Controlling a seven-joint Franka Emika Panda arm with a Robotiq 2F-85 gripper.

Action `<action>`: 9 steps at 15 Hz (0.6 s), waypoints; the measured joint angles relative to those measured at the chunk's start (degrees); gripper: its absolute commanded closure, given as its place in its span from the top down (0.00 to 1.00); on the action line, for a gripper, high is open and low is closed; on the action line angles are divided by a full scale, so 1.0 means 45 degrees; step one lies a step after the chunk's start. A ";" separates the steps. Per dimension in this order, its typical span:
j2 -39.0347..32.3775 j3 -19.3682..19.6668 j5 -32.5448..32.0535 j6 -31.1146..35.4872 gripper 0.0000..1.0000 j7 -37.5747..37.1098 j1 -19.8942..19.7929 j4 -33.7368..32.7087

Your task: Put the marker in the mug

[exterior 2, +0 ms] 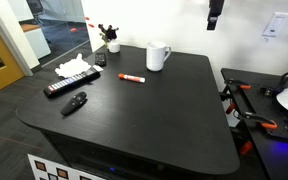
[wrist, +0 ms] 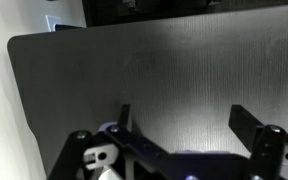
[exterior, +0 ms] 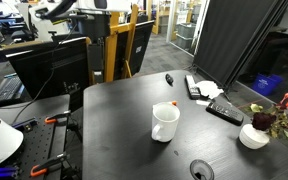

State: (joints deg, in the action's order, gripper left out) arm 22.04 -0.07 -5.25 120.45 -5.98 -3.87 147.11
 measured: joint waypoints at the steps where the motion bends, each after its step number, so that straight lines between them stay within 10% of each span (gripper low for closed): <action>1: -0.0046 -0.0030 0.0000 0.0357 1.00 0.0000 0.0031 -0.0022; 9: -0.1835 -0.0384 -0.0051 0.2551 1.00 0.0016 0.0483 -0.1362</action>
State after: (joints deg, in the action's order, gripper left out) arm 13.78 -1.80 -5.48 131.93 -5.90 -1.69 140.99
